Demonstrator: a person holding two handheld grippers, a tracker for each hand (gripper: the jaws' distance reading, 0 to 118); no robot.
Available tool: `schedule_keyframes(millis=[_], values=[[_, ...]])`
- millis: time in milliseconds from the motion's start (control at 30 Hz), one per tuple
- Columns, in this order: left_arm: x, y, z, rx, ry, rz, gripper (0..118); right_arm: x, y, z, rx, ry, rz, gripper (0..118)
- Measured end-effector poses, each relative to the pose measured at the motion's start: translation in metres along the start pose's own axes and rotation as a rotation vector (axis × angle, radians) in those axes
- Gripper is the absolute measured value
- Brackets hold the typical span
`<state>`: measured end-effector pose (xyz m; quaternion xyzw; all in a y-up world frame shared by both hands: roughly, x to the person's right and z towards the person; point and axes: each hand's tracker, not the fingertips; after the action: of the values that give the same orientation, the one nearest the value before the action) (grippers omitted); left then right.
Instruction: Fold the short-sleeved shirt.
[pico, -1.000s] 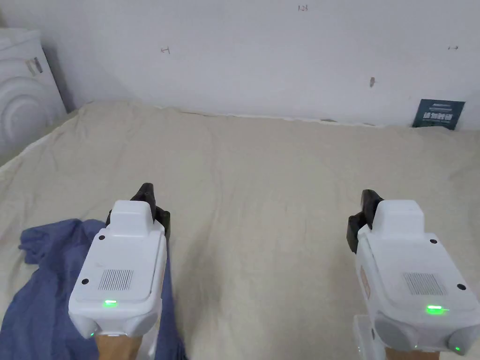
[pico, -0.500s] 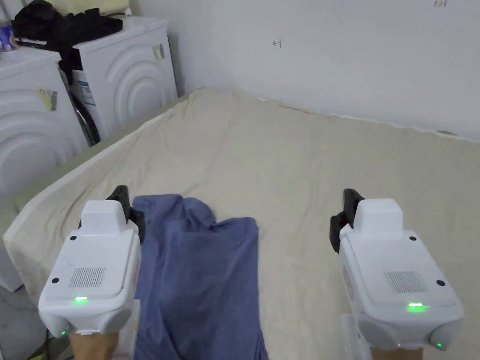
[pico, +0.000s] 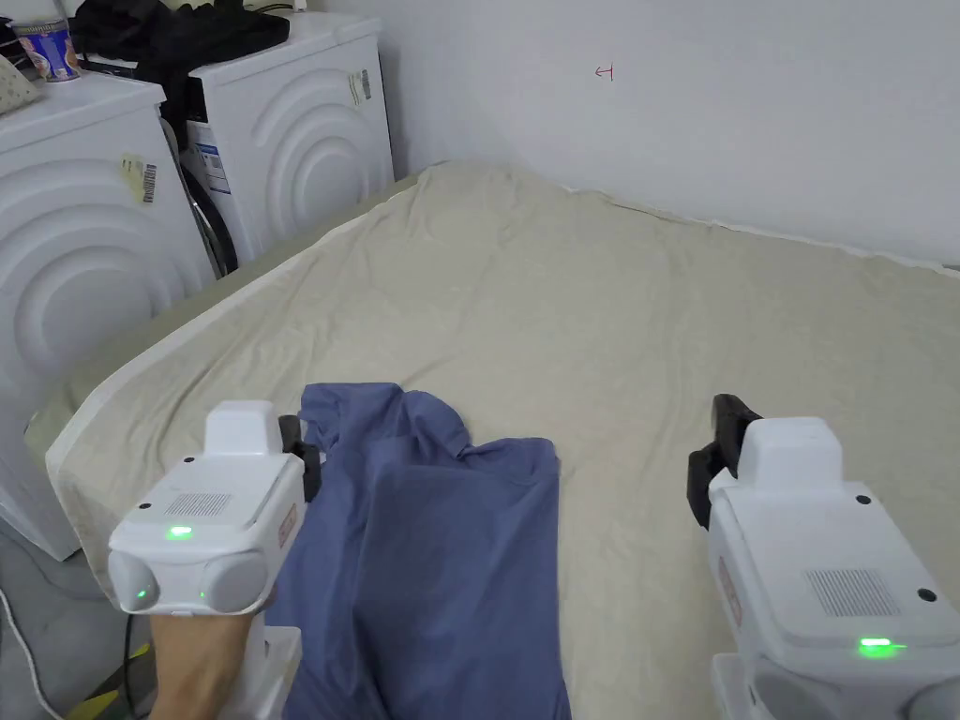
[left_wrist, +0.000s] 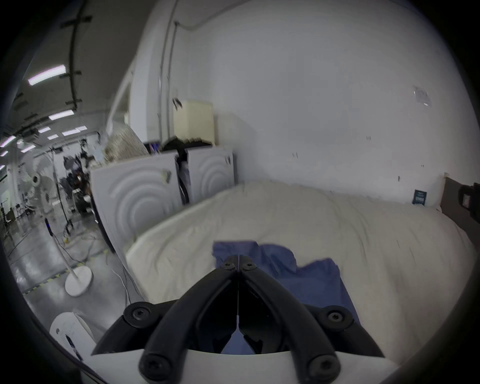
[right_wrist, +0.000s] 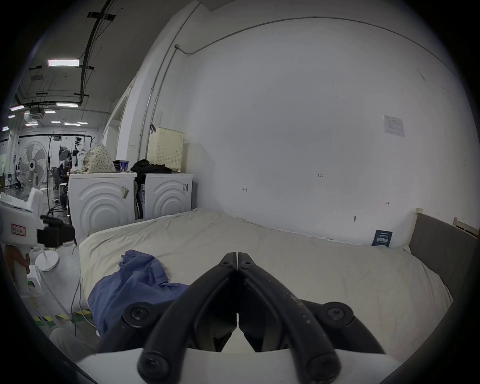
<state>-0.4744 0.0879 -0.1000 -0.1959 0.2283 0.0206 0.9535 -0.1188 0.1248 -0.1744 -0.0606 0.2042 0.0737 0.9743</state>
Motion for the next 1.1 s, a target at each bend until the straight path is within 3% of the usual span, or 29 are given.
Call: schedule_keyframes(millis=[67,100,200,233,267,400,467,533,600,733,767,833,1000,1100], values=[[0.005,-0.002,-0.025,-0.098,-0.042,0.014,6,0.006,-0.002,-0.005,-0.011,-0.013,0.003,1],[0.008,-0.005,-0.038,-0.154,-0.064,0.013,17,0.009,-0.003,-0.007,-0.018,-0.022,0.005,1],[0.02,-0.017,-0.082,-0.332,-0.117,0.005,92,0.018,-0.008,-0.014,-0.041,-0.053,0.006,1],[0.024,-0.023,-0.095,-0.37,-0.127,0.021,111,0.021,-0.01,-0.016,-0.052,-0.062,0.003,1],[0.029,-0.03,-0.108,-0.406,-0.128,0.034,116,0.025,-0.012,-0.017,-0.061,-0.069,0.0,1],[0.051,-0.057,-0.149,-0.501,-0.101,-0.008,115,0.036,-0.024,-0.025,-0.1,-0.104,-0.004,1],[0.06,-0.074,-0.17,-0.553,-0.086,-0.009,106,0.042,-0.029,-0.028,-0.134,-0.119,-0.02,1],[0.067,-0.089,-0.184,-0.621,-0.077,-0.001,78,0.048,-0.035,-0.03,-0.153,-0.13,-0.039,1],[0.072,-0.096,-0.181,-0.601,-0.073,0.042,75,0.053,-0.04,-0.032,-0.165,-0.142,-0.041,1],[0.077,-0.095,-0.169,-0.546,-0.086,0.012,16,0.061,-0.046,-0.033,-0.185,-0.147,-0.045,1],[0.078,-0.094,-0.166,-0.543,-0.074,0.003,10,0.062,-0.046,-0.032,-0.186,-0.147,-0.049,1],[0.074,-0.093,-0.165,-0.545,-0.073,-0.006,3,0.066,-0.044,-0.028,-0.185,-0.149,-0.058,1],[0.062,-0.06,-0.138,-0.509,-0.115,0.165,2,0.079,-0.036,-0.011,-0.15,-0.159,-0.061,1],[0.07,-0.026,-0.108,-0.433,-0.188,0.154,2,0.092,-0.029,0.003,-0.125,-0.172,-0.07,1]])
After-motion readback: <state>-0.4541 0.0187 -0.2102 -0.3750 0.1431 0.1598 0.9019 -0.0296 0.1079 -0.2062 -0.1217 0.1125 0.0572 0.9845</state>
